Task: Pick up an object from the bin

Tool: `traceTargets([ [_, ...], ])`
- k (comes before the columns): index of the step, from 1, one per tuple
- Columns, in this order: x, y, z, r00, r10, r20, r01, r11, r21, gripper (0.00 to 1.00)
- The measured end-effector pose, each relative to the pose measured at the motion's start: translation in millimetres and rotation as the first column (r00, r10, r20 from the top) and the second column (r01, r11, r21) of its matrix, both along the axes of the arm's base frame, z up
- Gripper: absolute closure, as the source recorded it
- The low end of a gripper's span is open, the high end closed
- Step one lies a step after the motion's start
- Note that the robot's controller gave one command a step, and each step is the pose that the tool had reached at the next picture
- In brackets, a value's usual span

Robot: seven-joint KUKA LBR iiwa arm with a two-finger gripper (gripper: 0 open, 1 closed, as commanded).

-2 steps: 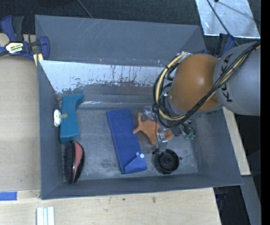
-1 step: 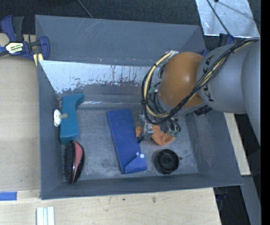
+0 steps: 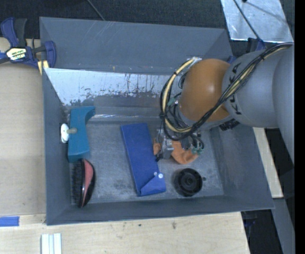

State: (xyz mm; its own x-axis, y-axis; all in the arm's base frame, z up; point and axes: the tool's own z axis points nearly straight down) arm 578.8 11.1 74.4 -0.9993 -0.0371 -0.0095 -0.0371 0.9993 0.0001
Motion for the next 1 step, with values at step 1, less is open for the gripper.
traceTargets([
  [1, -8.6, 25.5, 130.8, 1.0, 0.001, -0.005, -0.001, 1.0, 0.0, 1.0],
])
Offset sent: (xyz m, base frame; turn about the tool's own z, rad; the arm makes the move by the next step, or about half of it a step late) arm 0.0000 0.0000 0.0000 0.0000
